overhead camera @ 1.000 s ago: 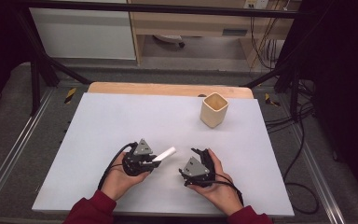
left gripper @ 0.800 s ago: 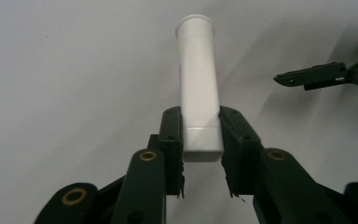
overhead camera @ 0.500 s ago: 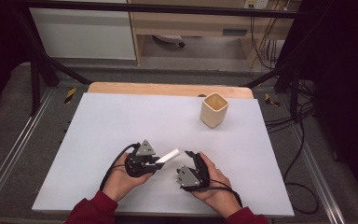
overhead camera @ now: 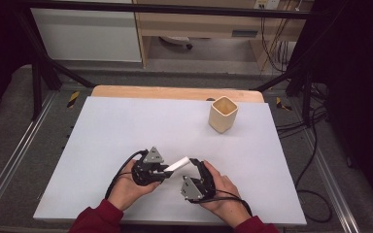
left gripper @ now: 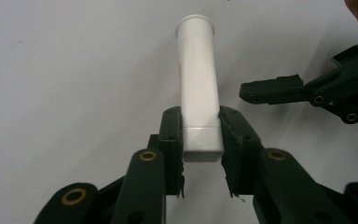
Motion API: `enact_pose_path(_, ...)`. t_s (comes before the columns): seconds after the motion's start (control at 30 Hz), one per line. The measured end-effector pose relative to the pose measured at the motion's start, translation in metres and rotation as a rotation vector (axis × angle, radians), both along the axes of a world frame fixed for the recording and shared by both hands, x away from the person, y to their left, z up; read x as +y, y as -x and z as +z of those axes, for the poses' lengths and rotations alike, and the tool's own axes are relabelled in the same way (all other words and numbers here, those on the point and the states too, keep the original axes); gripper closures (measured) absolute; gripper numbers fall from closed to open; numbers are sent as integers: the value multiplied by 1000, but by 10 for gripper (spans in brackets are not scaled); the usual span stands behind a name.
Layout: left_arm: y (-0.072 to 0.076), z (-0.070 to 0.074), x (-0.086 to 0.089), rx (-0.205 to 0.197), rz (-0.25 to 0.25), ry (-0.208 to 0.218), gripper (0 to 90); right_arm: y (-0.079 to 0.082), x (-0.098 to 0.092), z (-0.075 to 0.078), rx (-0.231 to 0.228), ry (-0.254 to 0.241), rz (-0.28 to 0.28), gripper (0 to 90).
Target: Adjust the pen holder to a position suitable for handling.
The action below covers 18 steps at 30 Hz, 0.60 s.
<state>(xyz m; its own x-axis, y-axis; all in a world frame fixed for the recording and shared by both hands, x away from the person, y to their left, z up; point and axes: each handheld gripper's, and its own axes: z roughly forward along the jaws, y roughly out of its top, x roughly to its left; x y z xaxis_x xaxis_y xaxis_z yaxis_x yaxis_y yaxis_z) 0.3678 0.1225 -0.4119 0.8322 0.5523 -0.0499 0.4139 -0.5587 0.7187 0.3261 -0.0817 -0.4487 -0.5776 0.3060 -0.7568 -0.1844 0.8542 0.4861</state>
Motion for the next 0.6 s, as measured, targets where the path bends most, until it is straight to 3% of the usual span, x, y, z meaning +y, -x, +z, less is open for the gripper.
enact_pose_path(0.1,0,0,-1,4,-6,2,711,1,1,0,-10,4,-1,336)
enact_pose_path(0.3,2,1,-2,3,-18,4,711,3,3,-2,-69,70,8,369)
enact_pose_path(0.6,4,2,-4,1,-36,5,711,5,5,-4,-85,86,18,384)
